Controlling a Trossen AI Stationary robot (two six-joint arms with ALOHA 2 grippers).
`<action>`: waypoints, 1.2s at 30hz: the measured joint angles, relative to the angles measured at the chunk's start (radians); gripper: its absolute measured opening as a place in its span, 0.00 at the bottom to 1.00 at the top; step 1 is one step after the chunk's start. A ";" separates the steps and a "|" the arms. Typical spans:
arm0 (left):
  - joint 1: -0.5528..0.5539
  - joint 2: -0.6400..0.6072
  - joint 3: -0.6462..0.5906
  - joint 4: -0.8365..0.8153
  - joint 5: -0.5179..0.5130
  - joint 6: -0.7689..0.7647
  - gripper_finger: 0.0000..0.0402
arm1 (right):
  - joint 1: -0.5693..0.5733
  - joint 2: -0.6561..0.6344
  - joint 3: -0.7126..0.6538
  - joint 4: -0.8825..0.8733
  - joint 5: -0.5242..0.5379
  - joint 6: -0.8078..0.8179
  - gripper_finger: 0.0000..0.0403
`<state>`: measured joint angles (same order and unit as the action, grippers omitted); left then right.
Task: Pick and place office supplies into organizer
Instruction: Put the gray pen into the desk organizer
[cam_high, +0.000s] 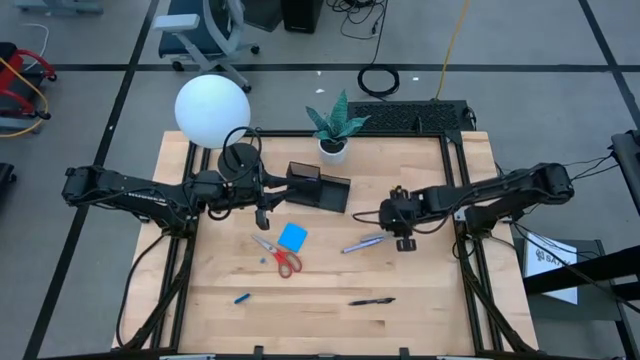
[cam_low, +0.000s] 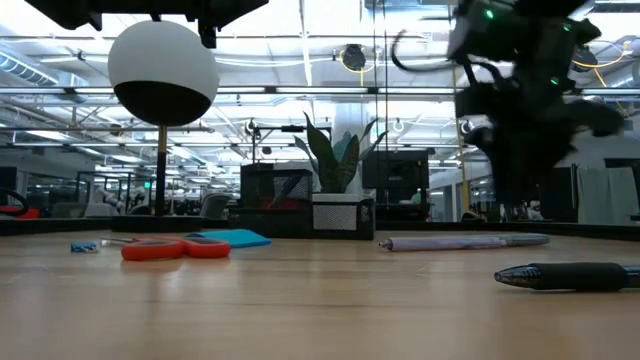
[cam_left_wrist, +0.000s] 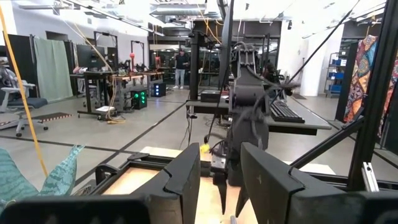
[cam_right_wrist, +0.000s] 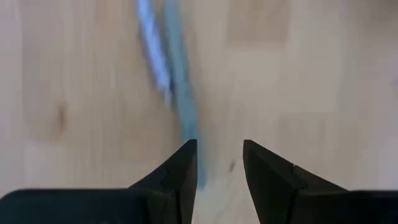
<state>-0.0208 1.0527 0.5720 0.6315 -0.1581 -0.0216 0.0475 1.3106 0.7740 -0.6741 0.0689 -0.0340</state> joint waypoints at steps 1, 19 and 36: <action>0.000 0.000 0.000 0.000 0.000 0.000 0.31 | 0.001 0.000 -0.017 0.003 -0.014 -0.010 0.29; 0.000 0.000 0.000 0.001 -0.001 -0.007 0.31 | 0.000 0.003 -0.147 0.168 -0.074 -0.046 0.25; 0.000 0.000 0.000 0.001 -0.003 -0.005 0.31 | -0.079 0.057 -0.187 0.214 -0.125 -0.080 0.13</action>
<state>-0.0208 1.0527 0.5720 0.6325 -0.1616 -0.0269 -0.0317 1.3678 0.5868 -0.4599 -0.0564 -0.1139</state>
